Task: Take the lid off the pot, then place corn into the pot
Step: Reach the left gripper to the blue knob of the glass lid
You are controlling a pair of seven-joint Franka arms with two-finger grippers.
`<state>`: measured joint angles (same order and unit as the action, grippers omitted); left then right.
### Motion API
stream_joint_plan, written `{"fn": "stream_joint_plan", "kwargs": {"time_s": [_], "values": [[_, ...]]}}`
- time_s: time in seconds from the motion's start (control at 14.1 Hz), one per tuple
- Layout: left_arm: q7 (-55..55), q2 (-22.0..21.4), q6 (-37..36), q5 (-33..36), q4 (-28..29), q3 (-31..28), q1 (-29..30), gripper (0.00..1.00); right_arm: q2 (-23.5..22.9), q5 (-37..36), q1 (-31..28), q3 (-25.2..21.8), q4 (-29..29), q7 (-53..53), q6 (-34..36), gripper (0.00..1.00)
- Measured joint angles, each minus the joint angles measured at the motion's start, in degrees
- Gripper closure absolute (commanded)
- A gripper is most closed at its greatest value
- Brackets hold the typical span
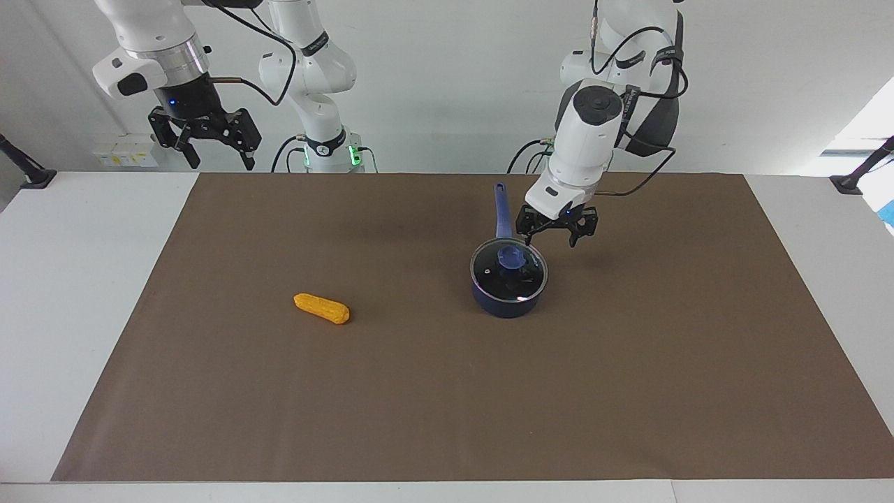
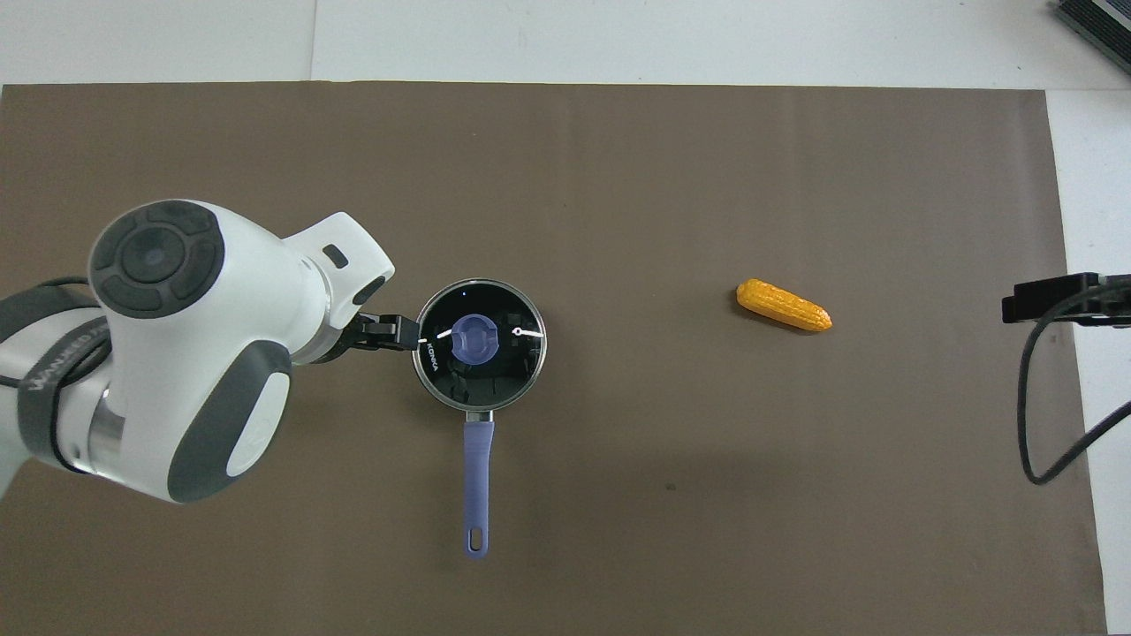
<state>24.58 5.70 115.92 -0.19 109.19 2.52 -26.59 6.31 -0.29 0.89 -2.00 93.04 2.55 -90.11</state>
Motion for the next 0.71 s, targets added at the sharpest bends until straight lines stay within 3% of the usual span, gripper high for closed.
{"fn": "stream_joint_plan", "kwargs": {"time_s": [0.43, 0.71], "values": [[6.88, 6.55, 1.71, 0.00, -5.58, 0.05, -4.16, 0.00, 0.00, 0.00, 0.00, 0.00, 0.00, 0.00, 0.00, 0.00], [7.16, 7.98, 2.25, 0.00, -6.24, -0.42, -4.42, 0.00, 0.00, 0.00, 0.00, 0.00, 0.00, 0.00, 0.00, 0.00]]}}
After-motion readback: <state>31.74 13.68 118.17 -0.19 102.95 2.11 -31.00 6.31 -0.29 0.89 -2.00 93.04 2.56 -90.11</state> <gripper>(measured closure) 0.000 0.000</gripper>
